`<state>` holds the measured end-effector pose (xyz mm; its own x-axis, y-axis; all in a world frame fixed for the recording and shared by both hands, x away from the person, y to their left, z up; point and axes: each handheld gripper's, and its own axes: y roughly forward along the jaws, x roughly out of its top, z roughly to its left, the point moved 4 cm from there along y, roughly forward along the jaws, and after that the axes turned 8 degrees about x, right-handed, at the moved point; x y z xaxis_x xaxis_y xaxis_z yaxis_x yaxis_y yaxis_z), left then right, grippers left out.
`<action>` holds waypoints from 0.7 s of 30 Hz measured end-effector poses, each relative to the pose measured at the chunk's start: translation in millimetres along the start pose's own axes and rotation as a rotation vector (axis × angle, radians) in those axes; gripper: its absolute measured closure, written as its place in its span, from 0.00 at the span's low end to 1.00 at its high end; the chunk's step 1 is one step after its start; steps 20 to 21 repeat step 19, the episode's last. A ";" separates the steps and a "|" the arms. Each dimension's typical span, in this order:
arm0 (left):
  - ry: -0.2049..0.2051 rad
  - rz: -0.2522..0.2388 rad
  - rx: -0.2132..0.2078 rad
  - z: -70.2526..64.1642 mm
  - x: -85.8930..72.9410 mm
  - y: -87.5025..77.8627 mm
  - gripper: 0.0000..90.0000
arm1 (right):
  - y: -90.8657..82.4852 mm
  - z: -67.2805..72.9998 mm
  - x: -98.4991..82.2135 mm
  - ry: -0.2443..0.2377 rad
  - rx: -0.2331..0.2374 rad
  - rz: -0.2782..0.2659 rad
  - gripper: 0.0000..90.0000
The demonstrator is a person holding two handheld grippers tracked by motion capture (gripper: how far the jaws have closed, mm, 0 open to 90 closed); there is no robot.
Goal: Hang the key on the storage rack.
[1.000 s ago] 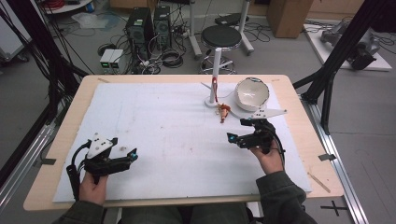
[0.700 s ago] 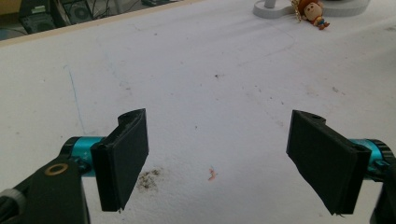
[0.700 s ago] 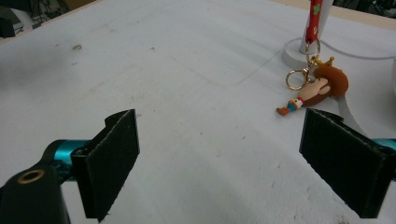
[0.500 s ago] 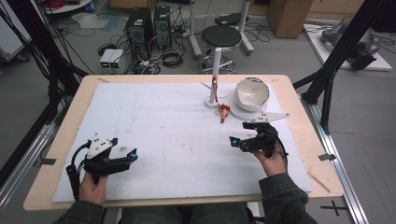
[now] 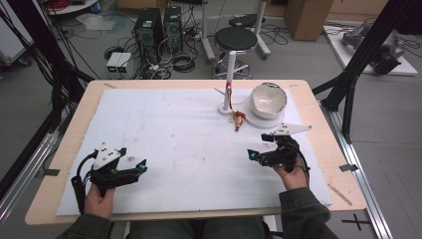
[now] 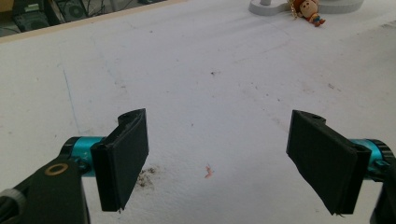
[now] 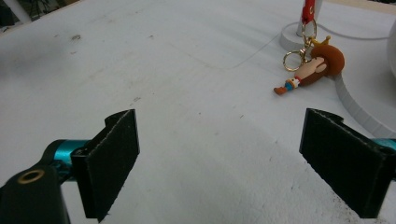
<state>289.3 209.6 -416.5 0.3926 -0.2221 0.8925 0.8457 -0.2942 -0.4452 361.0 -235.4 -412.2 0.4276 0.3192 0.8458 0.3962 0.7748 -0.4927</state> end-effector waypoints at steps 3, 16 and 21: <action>0.005 0.001 -0.004 0.0 -0.2 0.3 0.24 | -0.9 -0.3 -2.7 0.007 -0.006 0.005 0.12; 0.006 0.009 -0.013 -1.1 -0.8 2.1 0.24 | -2.6 3.5 -11.5 -0.011 -0.012 0.014 0.12; 0.007 0.012 -0.012 -0.6 -0.9 2.7 0.24 | -3.7 5.2 -12.3 -0.015 -0.013 0.009 0.12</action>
